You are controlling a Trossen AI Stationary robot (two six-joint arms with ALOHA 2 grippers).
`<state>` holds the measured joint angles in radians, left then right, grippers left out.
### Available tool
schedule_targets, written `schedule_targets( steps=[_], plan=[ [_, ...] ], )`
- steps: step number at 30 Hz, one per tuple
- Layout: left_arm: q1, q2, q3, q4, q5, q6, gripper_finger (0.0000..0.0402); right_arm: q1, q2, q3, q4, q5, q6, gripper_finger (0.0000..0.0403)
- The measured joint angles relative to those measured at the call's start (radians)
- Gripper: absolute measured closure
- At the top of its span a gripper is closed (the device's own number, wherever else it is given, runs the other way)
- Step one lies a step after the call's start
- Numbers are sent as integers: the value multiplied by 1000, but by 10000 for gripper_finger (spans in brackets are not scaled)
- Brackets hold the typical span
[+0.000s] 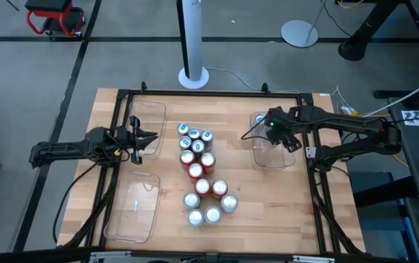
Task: Sort soda cans
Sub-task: Put the blue soda can into the middle right transparent bin
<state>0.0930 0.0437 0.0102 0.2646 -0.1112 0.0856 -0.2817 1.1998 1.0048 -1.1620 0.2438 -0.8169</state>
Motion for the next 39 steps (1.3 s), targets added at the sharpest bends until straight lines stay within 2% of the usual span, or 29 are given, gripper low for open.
schedule_targets(
  steps=[7,13,26,39],
  plan=[
    [0,0,0,0,0,0,361,1,-1,121,29,-1,3,59],
    [0,0,0,0,0,0,361,9,15,131,292,-110,-14,59],
    [0,0,0,0,0,0,361,121,245,131,739,-134,-108,59],
    [0,0,0,0,0,4,361,118,392,131,949,-234,-78,59]
  ],
)
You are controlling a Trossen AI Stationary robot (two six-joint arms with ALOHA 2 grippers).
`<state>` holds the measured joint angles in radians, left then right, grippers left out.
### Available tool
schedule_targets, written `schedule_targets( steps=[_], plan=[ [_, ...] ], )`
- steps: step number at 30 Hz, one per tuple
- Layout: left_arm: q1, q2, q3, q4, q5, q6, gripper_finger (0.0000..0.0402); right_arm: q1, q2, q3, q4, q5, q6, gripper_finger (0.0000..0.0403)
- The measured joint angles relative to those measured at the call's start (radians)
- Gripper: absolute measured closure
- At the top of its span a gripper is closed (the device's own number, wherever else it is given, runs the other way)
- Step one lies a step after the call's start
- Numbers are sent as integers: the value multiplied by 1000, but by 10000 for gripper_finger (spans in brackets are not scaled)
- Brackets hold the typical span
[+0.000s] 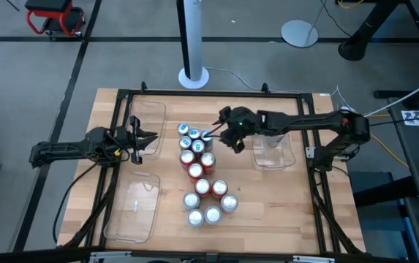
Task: Sort soda cans
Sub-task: Put the blue soda can into the middle right transparent bin
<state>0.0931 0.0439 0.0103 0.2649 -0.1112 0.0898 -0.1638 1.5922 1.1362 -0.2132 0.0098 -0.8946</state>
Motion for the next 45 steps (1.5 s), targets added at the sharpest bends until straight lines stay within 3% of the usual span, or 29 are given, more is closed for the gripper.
schedule_targets(
  steps=[10,45],
  plan=[
    [0,0,0,0,0,5,361,0,73,0,99,-31,84,59],
    [0,0,0,0,0,15,361,-21,239,1,302,-115,132,59]
  ],
)
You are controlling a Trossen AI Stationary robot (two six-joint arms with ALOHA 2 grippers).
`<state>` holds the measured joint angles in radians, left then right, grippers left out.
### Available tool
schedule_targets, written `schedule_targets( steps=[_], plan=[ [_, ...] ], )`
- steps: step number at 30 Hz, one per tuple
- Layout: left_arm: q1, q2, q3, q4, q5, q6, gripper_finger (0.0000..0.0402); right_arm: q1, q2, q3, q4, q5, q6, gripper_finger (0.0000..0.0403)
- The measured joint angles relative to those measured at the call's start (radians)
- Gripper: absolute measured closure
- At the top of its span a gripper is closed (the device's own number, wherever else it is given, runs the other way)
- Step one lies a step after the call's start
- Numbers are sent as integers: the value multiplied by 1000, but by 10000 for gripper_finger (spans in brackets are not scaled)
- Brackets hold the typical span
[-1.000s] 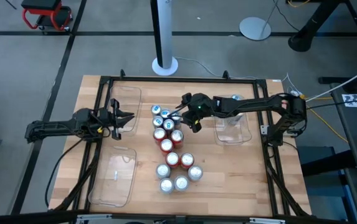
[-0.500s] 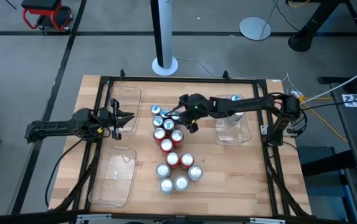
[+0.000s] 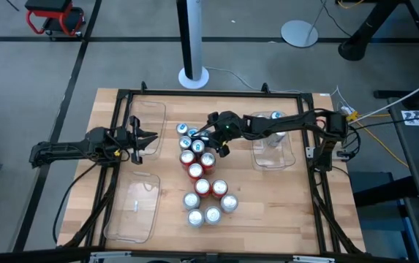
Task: Sort soda cans
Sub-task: Put the blue soda can into the middle right transparent bin
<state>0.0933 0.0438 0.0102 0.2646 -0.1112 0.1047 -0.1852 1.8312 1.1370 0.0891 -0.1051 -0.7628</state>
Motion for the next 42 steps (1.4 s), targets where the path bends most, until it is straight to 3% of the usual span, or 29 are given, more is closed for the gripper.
schedule_targets(
  steps=[6,15,22,42],
  plan=[
    [0,0,0,0,0,3,361,1,4,0,26,-27,0,65],
    [0,0,0,0,0,0,361,2,3,-1,40,-42,2,129],
    [0,0,0,0,0,0,361,2,-15,-1,11,-41,-26,130],
    [0,0,0,1,0,0,361,2,-297,-3,-269,45,-82,147]
  ],
)
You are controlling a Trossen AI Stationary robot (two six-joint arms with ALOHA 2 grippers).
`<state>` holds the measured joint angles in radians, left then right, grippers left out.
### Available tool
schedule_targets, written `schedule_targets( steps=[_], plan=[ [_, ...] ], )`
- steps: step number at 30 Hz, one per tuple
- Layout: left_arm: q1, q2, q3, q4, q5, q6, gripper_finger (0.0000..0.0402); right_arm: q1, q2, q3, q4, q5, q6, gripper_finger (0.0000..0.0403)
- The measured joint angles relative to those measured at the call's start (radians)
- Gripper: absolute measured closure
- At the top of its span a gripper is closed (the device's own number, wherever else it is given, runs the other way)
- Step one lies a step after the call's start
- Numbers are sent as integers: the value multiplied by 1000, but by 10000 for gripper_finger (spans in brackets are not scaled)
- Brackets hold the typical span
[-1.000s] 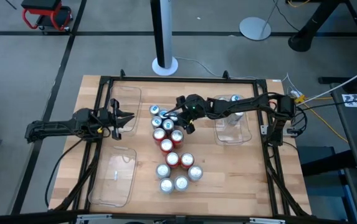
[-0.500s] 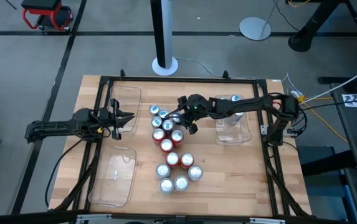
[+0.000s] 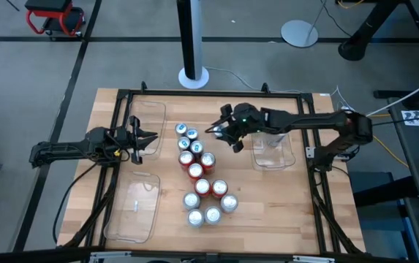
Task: Sort soda cans
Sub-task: Put the blue soda can into the middle right transparent bin
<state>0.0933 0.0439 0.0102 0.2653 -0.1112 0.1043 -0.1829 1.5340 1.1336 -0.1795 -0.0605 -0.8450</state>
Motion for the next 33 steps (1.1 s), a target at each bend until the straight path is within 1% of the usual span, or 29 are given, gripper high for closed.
schedule_targets(
  steps=[10,20,24,26,28,33],
  plan=[
    [0,0,0,0,0,0,361,0,-192,1,-209,75,9,148],
    [0,0,0,0,0,-4,361,0,-363,2,-395,98,58,148],
    [0,0,0,0,0,-7,361,7,-401,2,-489,113,90,148],
    [0,0,0,0,0,-7,361,27,-404,2,-536,146,107,148],
    [0,0,0,-1,0,-6,361,46,-405,2,-565,176,121,148],
    [0,0,0,0,0,-10,361,99,-409,2,-611,210,143,148]
  ],
)
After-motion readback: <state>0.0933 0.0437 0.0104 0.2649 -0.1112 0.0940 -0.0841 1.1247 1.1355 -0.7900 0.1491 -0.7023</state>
